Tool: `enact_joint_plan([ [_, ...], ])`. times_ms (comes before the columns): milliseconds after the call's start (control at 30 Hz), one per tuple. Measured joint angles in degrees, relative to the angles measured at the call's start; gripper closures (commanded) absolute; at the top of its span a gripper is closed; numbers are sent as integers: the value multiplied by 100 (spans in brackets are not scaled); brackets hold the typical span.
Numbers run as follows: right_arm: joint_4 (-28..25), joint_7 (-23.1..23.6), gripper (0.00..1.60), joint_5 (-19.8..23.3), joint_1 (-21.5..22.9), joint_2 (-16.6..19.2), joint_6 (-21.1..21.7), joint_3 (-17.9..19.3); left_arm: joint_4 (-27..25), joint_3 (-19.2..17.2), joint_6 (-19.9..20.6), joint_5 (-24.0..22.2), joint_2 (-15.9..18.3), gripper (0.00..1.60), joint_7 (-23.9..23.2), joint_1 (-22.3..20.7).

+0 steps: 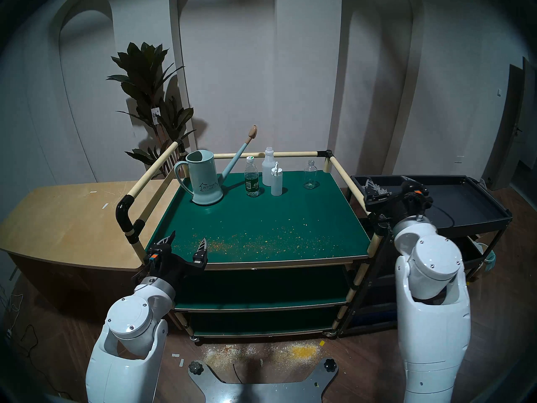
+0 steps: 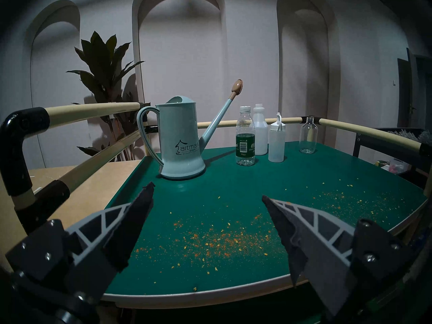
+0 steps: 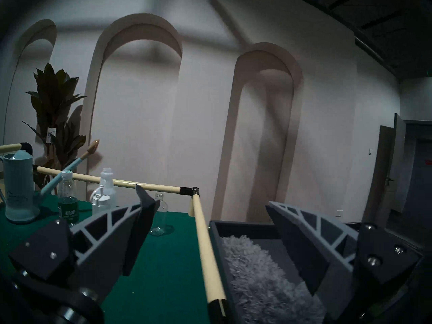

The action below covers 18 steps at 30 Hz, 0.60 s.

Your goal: Dust the shelf with the duster

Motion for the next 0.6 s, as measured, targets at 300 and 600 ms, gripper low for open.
enact_joint_plan([
  [300,-59,549,0,238,-69,451,1076,860,-140,248,419,-9,37,0,-155,-59],
  [600,436,1458,0,507,-147,994,2086,1551,-169,566,852,78,-7,0,-197,-204],
])
